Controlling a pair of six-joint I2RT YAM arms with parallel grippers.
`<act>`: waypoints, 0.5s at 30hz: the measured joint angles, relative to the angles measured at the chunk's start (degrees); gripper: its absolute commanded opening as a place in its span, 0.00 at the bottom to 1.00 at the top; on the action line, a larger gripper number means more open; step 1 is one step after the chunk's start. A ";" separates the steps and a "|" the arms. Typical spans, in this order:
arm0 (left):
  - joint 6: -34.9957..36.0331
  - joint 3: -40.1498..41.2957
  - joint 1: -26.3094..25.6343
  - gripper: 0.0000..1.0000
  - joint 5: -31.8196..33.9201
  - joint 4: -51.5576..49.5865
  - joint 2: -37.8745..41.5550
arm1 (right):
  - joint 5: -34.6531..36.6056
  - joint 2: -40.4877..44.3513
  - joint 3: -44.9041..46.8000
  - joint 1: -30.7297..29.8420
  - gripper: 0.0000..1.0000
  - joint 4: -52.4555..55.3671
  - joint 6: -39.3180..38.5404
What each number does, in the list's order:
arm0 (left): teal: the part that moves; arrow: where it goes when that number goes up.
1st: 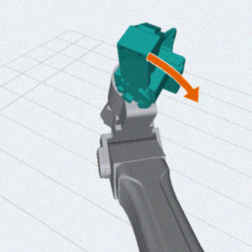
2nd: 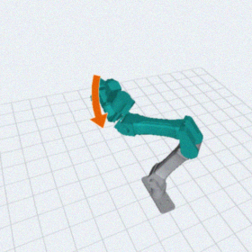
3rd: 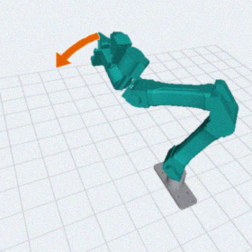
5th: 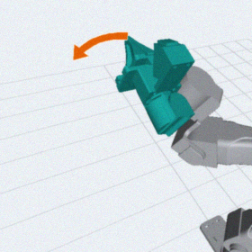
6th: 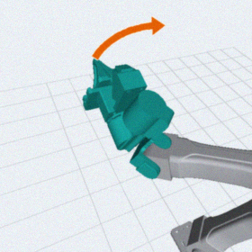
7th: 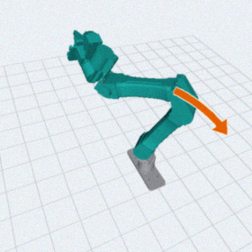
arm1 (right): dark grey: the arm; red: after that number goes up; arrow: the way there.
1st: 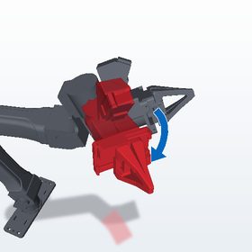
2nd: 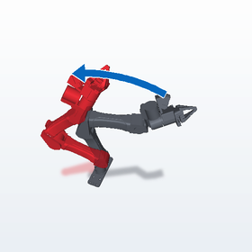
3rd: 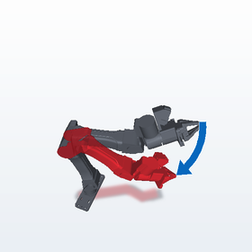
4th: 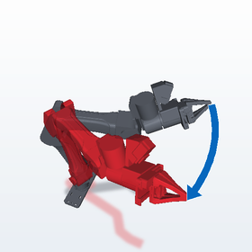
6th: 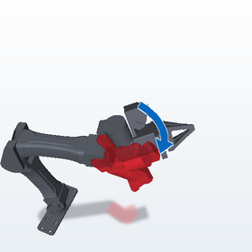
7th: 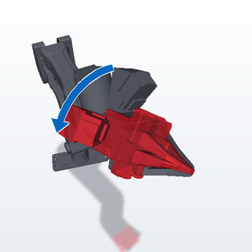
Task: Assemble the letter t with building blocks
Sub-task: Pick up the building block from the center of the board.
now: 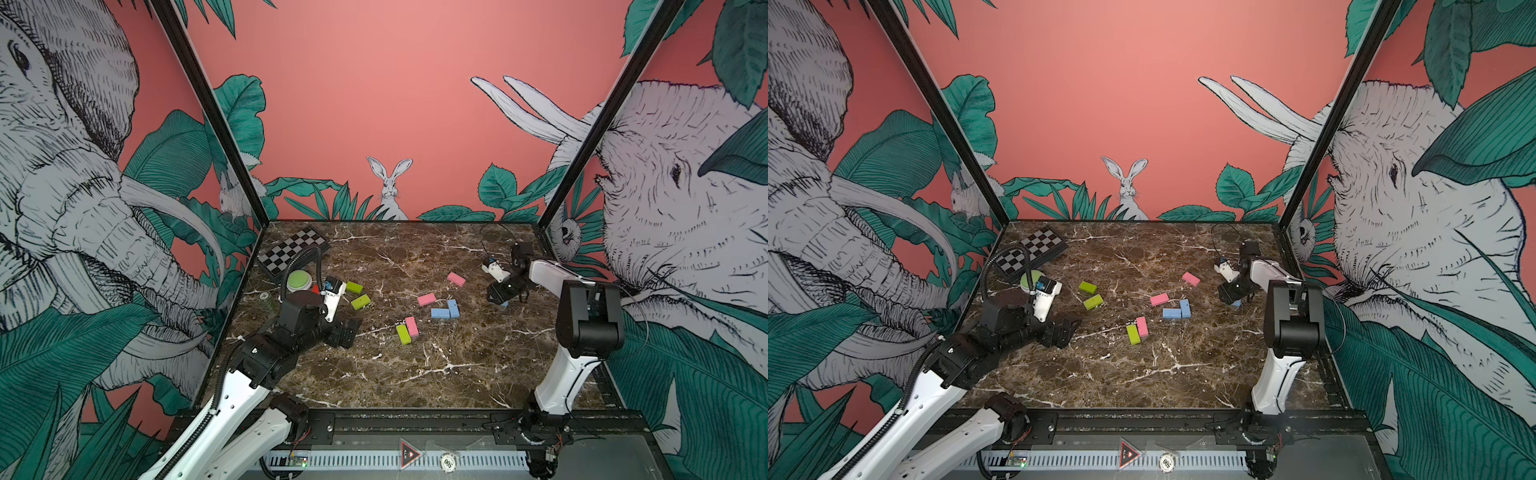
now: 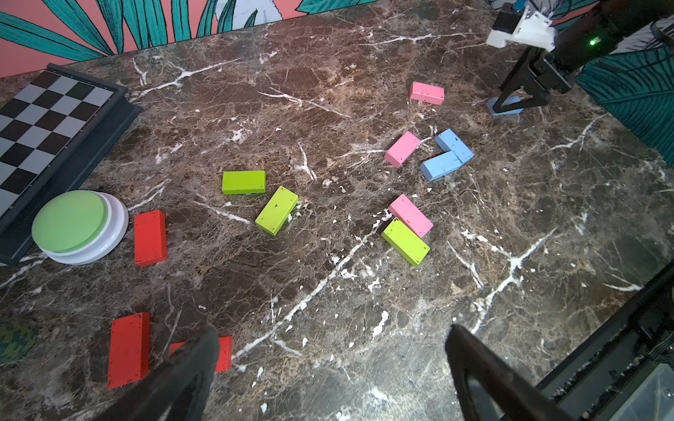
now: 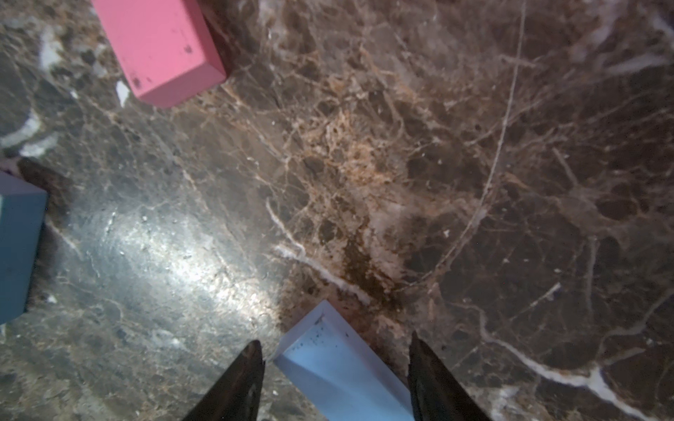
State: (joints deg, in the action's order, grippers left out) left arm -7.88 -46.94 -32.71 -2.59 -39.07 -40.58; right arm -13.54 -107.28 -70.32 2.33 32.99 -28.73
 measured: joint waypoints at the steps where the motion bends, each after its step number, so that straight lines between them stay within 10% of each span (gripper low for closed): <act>1: 0.00 0.00 0.00 0.99 0.00 -0.02 0.00 | 0.00 0.15 0.52 0.09 0.61 -0.02 0.00; 15: 0.00 0.00 0.00 0.99 -0.17 0.00 0.52 | 0.04 2.29 2.69 0.09 0.46 0.50 0.24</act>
State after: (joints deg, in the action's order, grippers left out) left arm -7.88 -46.94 -32.71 -2.76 -39.07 -40.05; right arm -13.50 -104.99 -67.64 2.42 33.50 -28.49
